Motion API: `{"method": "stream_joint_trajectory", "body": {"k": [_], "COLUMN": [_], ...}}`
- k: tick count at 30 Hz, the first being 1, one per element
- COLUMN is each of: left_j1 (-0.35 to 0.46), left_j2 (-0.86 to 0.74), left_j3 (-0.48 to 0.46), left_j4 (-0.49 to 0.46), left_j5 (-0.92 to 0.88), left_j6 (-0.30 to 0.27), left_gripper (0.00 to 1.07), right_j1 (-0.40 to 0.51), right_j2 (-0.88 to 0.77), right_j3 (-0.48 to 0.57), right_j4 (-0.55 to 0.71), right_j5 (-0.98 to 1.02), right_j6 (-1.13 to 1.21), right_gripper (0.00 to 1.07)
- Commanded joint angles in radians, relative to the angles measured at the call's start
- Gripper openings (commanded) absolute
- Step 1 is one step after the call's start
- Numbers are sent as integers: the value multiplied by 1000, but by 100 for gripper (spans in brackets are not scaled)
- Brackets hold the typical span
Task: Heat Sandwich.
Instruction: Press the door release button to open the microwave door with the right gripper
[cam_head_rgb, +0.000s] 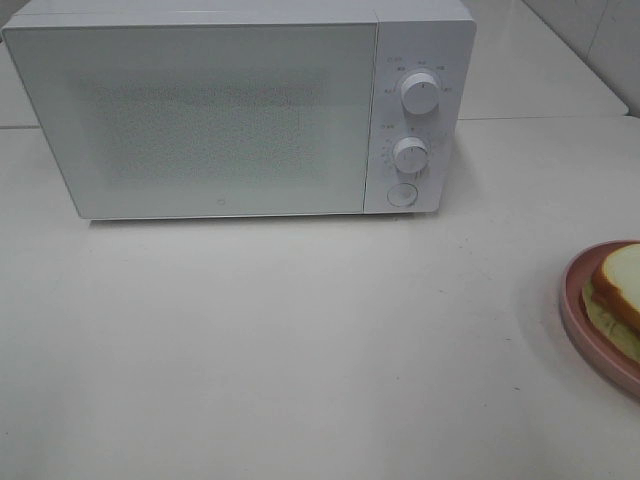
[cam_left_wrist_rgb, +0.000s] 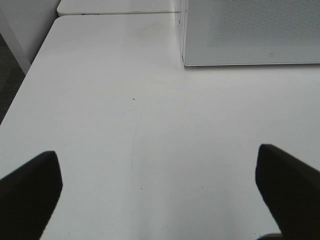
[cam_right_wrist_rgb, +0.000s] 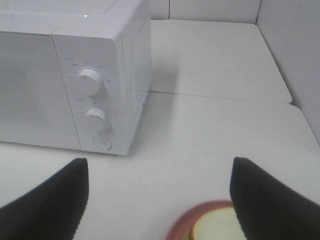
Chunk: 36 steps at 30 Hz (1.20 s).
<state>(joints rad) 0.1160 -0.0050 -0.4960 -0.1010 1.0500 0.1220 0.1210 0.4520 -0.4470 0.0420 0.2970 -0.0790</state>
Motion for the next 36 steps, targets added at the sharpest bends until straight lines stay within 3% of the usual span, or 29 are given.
{"method": "stream_joint_trajectory", "body": {"k": [1, 12, 17, 22, 23, 29, 36], "left_j1": [4, 4, 4, 4, 4, 4, 4], "left_j2": [-22, -22, -22, -22, -22, -22, -22], "left_j3": [3, 3, 3, 3, 3, 3, 3], "left_j4": [-8, -8, -8, -8, -8, -8, -8], "left_j5": [-12, -12, -12, -12, -12, -12, -12], "left_j6": [-5, -5, -5, -5, -5, -5, -5], "left_gripper": [98, 98, 98, 98, 98, 98, 98], "right_j1": [30, 138, 201, 255, 270, 301, 301], "right_j2": [65, 343, 483, 606, 647, 778, 913], "right_j3": [23, 30, 30, 30, 30, 30, 30], "right_j4": [-2, -1, -1, -1, -1, -2, -79], "right_j5": [-158, -448, -597, -717, -766, -885, -996], "right_j6": [-26, -25, -25, -12, 10, 141, 274], "right_gripper": [76, 75, 67, 51, 42, 18, 3]}}
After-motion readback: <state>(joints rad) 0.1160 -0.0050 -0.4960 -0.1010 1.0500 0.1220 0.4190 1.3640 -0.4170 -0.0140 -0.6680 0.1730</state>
